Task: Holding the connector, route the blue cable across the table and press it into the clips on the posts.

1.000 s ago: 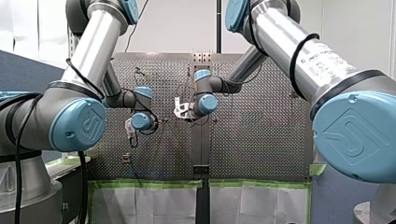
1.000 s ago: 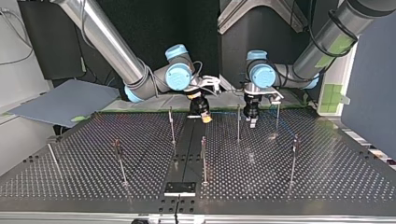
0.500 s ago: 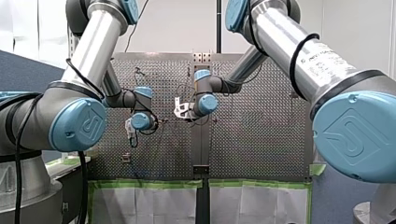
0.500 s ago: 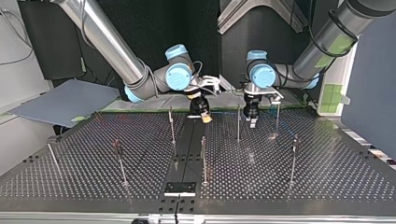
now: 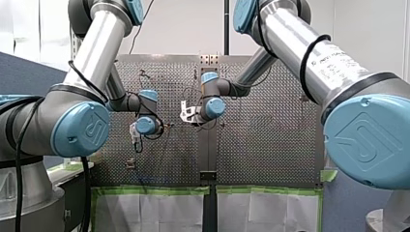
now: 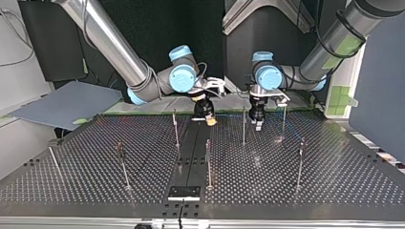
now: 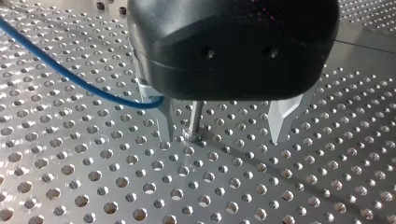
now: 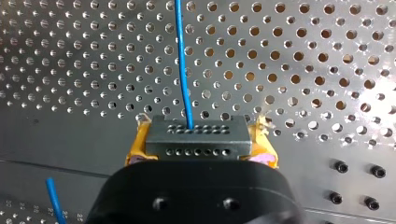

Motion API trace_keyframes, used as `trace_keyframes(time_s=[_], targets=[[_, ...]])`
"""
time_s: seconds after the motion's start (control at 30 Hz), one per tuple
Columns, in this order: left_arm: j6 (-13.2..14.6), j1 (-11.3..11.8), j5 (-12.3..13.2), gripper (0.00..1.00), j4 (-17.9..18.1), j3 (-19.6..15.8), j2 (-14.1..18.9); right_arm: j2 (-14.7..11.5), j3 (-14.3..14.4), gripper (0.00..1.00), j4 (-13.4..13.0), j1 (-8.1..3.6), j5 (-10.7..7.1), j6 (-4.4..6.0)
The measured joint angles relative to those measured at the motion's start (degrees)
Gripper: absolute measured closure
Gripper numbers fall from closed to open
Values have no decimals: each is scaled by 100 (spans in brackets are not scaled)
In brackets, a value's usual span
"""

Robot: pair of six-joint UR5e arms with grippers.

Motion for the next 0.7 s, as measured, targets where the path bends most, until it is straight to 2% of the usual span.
trace_keyframes(time_s=[0.23, 0.7], targets=[[0, 0, 0, 0, 0, 0, 0, 0, 0, 100, 0, -22, 0, -2], [0, 0, 0, 0, 0, 0, 0, -2, 3, 100, -1, -157, -2, -9]])
